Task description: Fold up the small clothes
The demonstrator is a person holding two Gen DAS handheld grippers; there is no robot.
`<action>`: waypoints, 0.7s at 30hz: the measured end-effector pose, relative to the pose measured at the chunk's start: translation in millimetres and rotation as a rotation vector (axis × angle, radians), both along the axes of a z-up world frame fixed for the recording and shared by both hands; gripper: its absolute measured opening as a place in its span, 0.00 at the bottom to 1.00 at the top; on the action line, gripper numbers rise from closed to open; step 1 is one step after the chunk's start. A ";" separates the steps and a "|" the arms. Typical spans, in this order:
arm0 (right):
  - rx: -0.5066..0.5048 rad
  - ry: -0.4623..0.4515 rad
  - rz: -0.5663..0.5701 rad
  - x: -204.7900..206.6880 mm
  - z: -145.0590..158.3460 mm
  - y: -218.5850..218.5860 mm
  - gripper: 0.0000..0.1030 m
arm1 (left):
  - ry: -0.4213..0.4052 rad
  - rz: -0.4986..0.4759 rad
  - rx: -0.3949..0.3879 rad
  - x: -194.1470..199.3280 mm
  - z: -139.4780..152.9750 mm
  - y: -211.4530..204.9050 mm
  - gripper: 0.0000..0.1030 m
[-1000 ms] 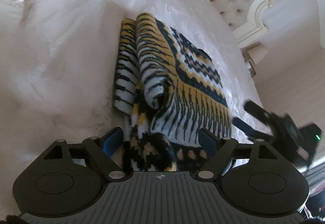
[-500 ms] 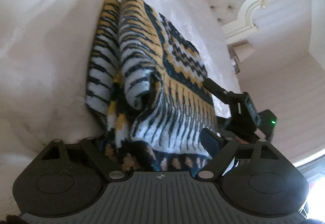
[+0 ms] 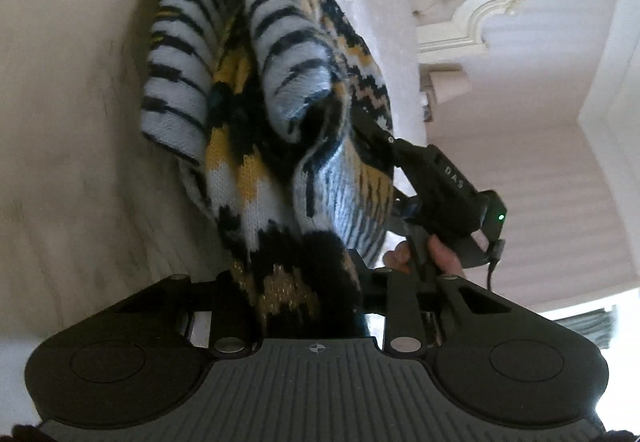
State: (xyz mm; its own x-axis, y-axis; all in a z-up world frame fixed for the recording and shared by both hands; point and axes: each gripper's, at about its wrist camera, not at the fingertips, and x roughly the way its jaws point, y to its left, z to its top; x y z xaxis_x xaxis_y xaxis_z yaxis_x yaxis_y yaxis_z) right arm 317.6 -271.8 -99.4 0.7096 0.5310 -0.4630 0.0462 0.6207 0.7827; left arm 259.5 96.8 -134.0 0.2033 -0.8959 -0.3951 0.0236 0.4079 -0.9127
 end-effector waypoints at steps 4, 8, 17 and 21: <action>-0.008 0.022 0.009 -22.6 13.8 3.0 0.43 | 0.045 -0.012 -0.026 -25.8 1.9 -1.0 0.29; -0.015 0.077 0.027 -56.2 20.5 4.1 0.43 | 0.060 -0.071 -0.009 -62.4 9.9 -8.3 0.29; -0.027 0.187 0.087 -157.1 21.6 5.7 0.44 | 0.132 -0.197 0.000 -172.9 12.9 -33.1 0.34; -0.106 0.193 0.131 -190.8 22.5 15.6 0.48 | 0.137 -0.208 0.098 -210.9 5.1 -42.7 0.34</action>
